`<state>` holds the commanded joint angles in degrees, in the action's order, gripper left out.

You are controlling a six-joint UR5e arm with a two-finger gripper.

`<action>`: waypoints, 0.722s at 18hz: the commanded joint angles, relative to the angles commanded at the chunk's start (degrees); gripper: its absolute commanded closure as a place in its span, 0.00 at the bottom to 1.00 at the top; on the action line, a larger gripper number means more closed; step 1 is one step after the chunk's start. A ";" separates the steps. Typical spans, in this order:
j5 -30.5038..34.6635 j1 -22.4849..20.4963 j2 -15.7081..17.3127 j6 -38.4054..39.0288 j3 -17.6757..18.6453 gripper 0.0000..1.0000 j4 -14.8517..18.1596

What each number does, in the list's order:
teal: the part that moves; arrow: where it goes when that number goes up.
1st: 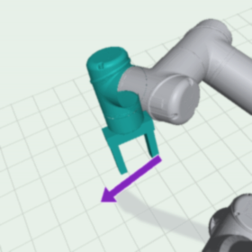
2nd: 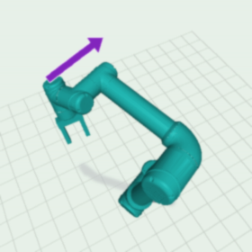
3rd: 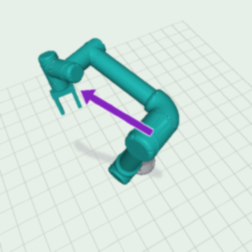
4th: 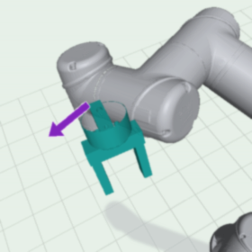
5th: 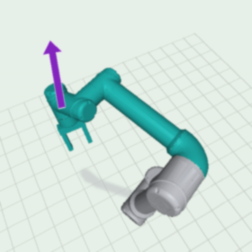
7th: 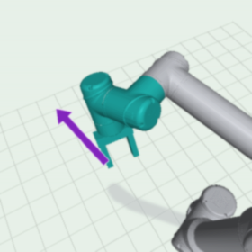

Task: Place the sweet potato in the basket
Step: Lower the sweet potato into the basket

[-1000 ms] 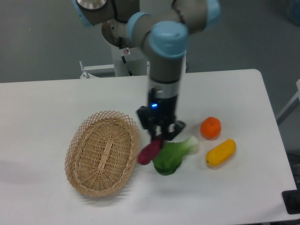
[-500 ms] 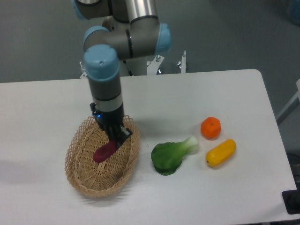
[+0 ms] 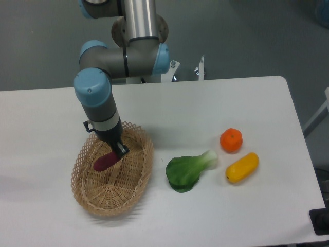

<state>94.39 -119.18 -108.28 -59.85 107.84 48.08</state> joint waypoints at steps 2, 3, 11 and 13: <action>-0.17 0.09 -0.09 -0.17 0.00 0.79 0.00; -0.09 0.09 -0.26 -0.18 0.00 0.79 0.00; 0.00 0.18 -0.27 0.52 -0.97 0.00 -0.26; 0.09 0.09 0.09 0.88 -1.05 0.00 -0.18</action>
<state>94.48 -119.09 -108.20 -58.98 106.79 47.90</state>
